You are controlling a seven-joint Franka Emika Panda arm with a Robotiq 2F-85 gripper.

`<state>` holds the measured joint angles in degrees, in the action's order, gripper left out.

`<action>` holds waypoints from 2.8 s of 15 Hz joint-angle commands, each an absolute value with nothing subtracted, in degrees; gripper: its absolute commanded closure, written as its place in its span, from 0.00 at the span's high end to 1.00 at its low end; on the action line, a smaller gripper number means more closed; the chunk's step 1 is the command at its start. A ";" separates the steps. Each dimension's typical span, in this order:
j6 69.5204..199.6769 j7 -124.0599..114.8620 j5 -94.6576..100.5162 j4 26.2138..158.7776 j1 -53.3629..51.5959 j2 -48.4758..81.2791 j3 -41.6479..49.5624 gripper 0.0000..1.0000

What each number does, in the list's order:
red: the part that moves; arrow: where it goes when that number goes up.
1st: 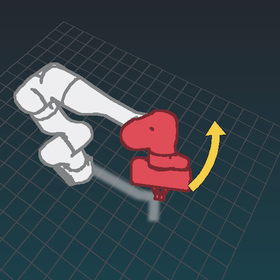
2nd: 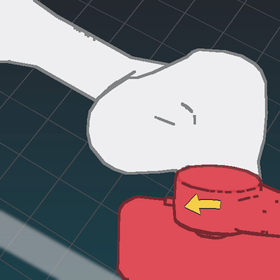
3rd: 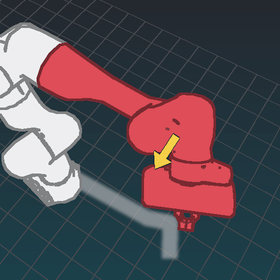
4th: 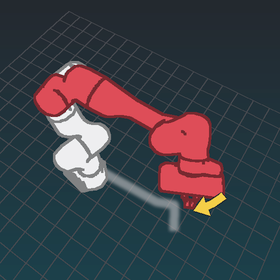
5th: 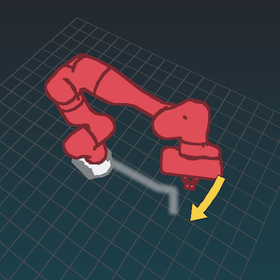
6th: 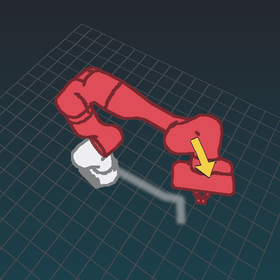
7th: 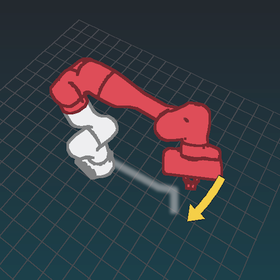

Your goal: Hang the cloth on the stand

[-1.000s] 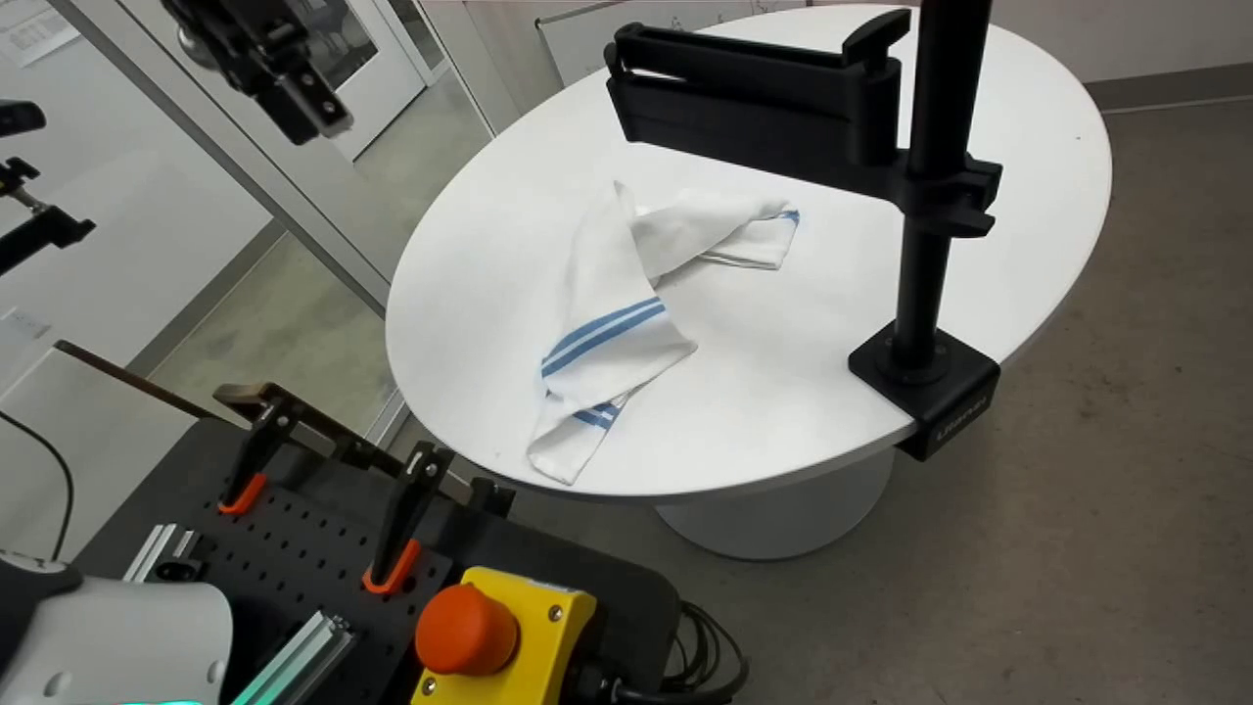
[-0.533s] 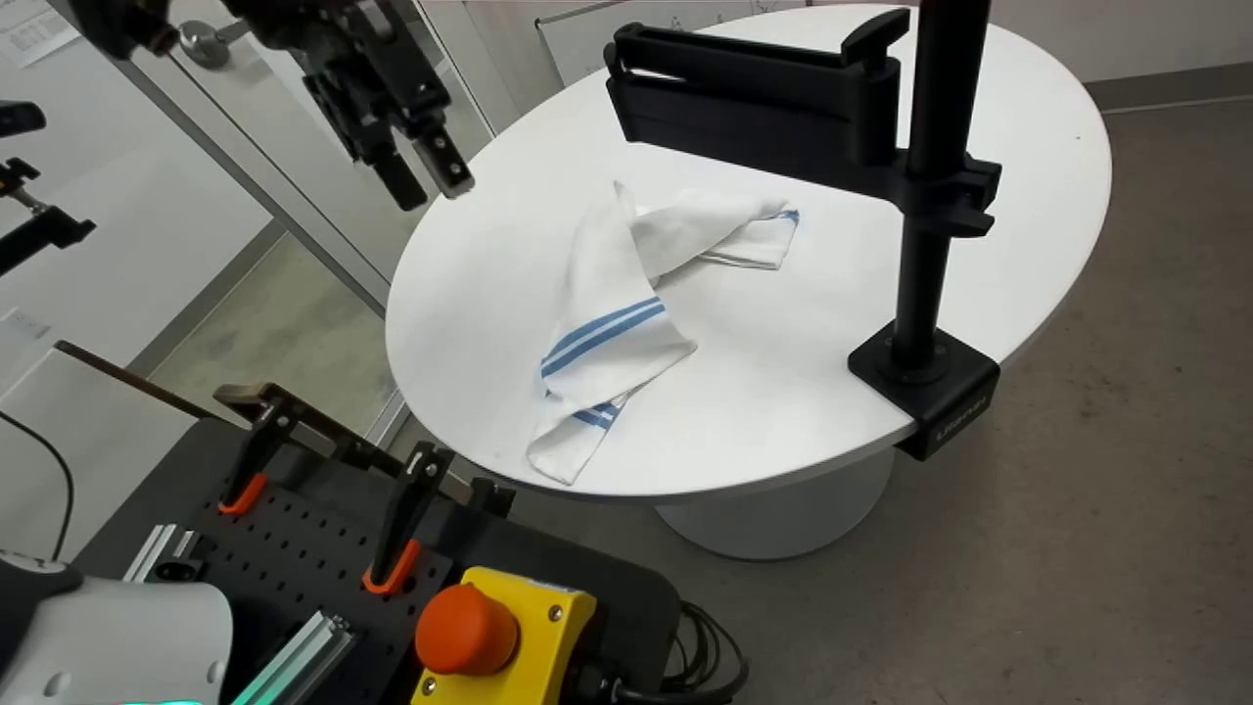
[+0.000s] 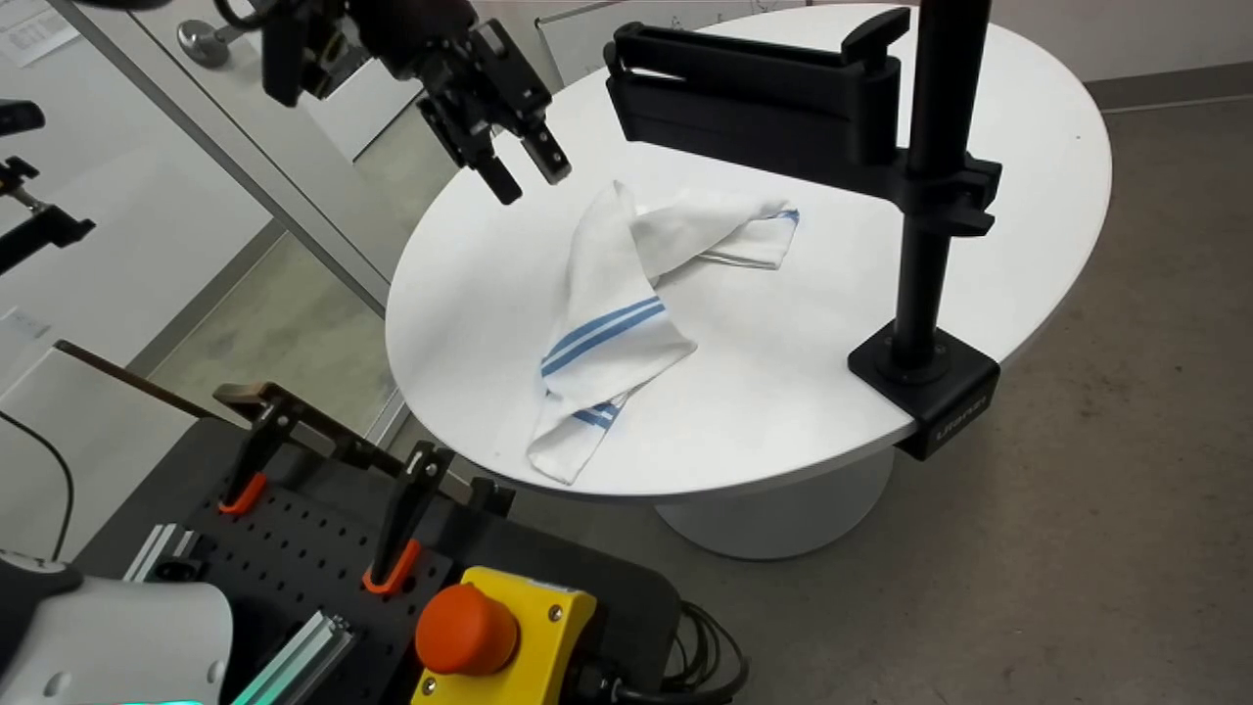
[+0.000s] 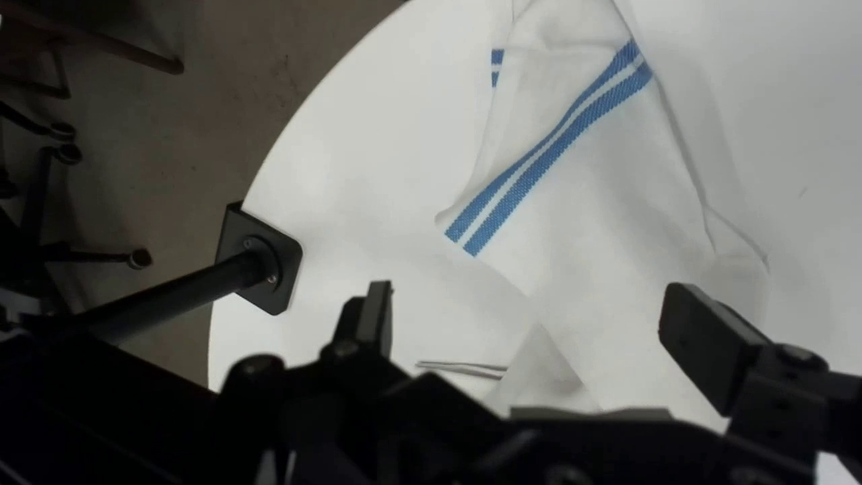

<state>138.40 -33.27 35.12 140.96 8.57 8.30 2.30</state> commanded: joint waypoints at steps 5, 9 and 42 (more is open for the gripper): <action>148.55 -65.15 67.29 134.57 -3.61 22.39 8.99 1.00; 147.43 -78.24 77.69 131.79 -5.77 27.52 9.87 1.00; 148.55 -62.16 46.11 145.32 4.79 10.88 0.67 0.01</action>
<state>148.18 -69.57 54.19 138.92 4.42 21.51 0.87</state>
